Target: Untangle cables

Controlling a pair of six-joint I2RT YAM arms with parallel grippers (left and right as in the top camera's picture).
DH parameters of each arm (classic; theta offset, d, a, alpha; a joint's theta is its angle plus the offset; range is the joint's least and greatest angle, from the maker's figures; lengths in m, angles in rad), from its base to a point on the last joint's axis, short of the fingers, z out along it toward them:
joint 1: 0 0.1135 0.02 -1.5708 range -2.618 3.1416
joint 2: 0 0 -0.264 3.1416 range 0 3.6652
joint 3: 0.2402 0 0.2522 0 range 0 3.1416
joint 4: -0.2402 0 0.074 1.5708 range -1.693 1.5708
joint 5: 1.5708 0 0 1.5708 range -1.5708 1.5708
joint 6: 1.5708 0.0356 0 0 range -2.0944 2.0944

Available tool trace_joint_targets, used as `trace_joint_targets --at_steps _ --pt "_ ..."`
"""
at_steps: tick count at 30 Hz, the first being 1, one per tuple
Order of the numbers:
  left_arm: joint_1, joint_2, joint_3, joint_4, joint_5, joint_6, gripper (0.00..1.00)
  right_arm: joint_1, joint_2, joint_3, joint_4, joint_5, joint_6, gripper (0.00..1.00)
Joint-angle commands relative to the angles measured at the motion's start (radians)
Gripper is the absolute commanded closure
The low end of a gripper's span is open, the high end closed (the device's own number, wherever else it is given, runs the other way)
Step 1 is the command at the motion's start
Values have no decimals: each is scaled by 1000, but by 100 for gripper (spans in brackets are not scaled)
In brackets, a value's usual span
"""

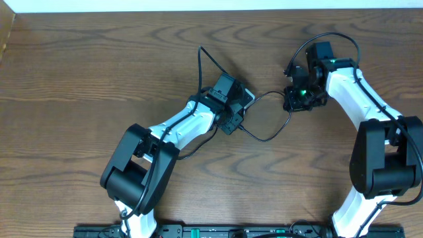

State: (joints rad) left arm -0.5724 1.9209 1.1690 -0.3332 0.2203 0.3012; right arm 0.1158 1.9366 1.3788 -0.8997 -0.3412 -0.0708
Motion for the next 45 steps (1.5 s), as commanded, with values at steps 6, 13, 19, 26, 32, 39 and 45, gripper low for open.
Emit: trace_joint_targets --at_steps 6,13,19,26,32,39,45 --pt "-26 32 6 -5 14 76 78 4 -1 0 3 -9 14 96" --pt "-64 51 6 29 -50 94 87 3 -1 0 3 -9 13 73" --pt "-61 47 11 64 -129 -23 93 3 -1 0 9 -10 14 63" --pt "-31 -85 66 17 -94 -221 93 3 -3 40 -18 -217 -63 57" --pt "33 -248 66 18 74 -335 93 3 -3 103 -6 -390 -74 54" --pt "97 -294 66 17 173 -387 93 5 -3 192 54 -654 -77 55" --pt "112 -294 66 39 172 -431 93 29 -3 211 97 -633 -1 55"
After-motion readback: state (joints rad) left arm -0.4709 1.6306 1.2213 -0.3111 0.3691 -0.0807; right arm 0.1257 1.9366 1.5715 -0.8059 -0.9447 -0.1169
